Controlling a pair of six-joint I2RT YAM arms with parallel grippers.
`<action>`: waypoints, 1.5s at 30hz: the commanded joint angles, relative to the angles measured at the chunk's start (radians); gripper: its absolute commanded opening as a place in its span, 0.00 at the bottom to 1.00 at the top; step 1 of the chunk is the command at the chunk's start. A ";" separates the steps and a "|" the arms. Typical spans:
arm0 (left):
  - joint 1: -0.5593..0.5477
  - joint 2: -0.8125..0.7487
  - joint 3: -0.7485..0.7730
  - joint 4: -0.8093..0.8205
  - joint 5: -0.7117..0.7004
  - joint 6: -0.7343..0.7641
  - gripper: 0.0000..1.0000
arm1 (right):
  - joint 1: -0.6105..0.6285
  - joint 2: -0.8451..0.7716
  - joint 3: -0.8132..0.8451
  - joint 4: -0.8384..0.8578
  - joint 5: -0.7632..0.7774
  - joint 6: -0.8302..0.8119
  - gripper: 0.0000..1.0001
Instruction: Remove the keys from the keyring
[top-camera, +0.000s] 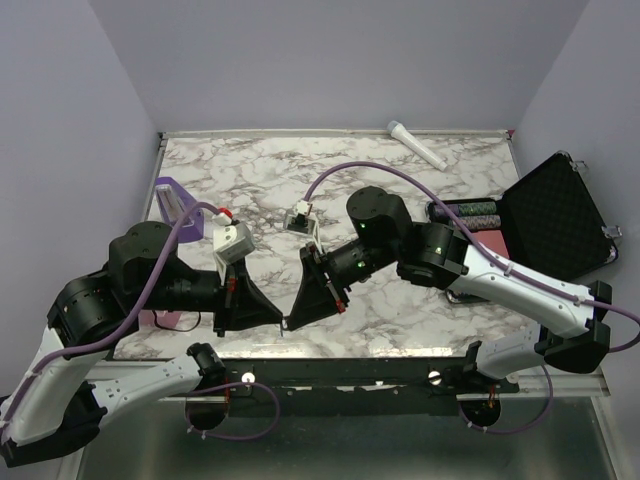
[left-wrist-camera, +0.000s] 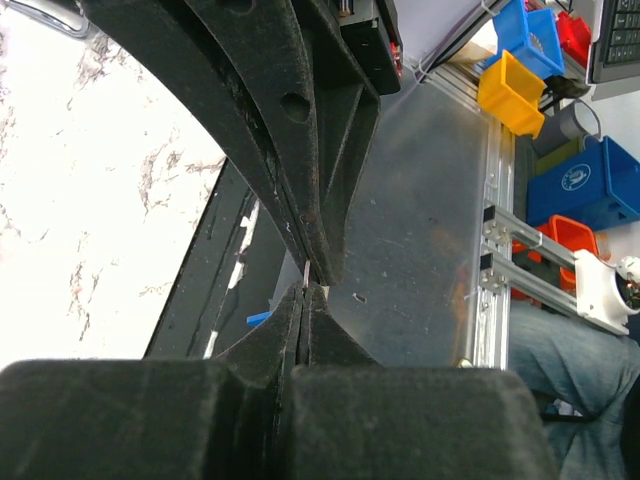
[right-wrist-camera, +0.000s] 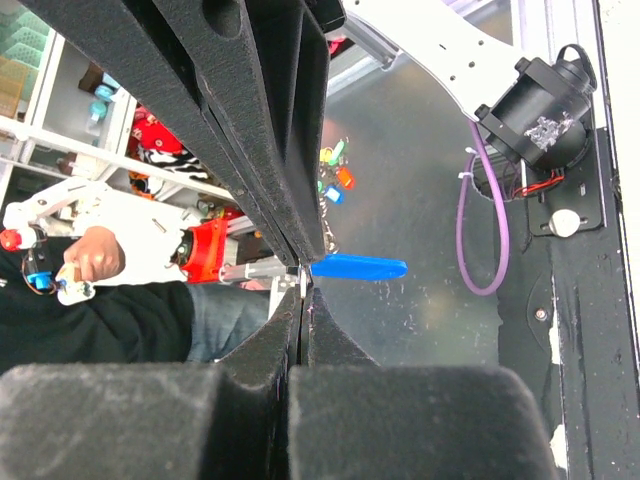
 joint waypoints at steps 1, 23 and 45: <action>0.002 -0.011 -0.032 0.014 0.015 -0.006 0.00 | 0.006 -0.025 0.027 -0.012 0.024 -0.004 0.01; 0.003 -0.143 -0.105 0.193 -0.390 -0.294 0.00 | 0.006 -0.078 -0.048 0.133 0.131 0.074 0.01; 0.002 -0.197 -0.160 0.281 -0.481 -0.391 0.00 | 0.006 -0.102 -0.090 0.175 0.208 0.094 0.01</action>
